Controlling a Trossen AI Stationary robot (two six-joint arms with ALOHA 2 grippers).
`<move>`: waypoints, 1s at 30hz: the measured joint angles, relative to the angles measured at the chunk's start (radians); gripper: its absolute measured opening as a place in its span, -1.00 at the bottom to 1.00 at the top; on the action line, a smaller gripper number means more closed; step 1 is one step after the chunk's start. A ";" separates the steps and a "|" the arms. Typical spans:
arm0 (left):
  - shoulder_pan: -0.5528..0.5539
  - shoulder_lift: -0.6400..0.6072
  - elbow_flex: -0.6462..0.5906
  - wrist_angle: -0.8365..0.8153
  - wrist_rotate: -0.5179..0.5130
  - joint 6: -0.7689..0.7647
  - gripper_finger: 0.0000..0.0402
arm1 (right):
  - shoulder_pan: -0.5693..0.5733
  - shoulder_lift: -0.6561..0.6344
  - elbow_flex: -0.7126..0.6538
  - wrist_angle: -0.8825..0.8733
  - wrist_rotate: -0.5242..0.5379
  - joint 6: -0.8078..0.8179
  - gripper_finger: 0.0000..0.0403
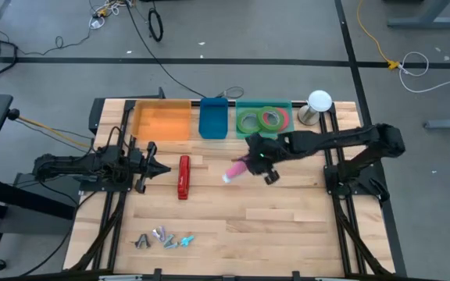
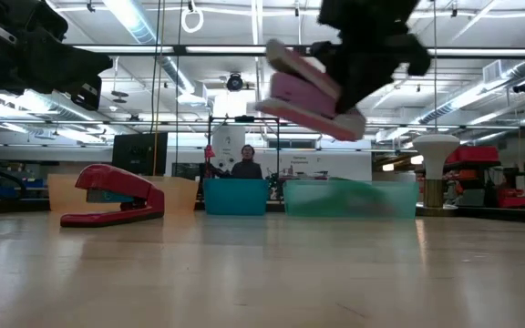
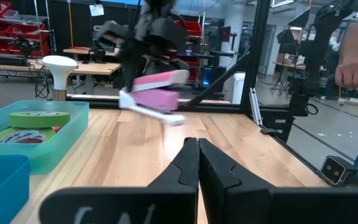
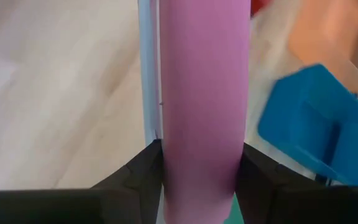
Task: Pick and place Stapler, Stapler remover, tape
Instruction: Move the pink stapler to the center of the table
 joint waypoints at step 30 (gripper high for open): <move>0.000 0.000 0.000 0.000 0.000 0.000 -0.99 | -0.212 0.292 0.175 0.147 -0.113 0.151 -0.21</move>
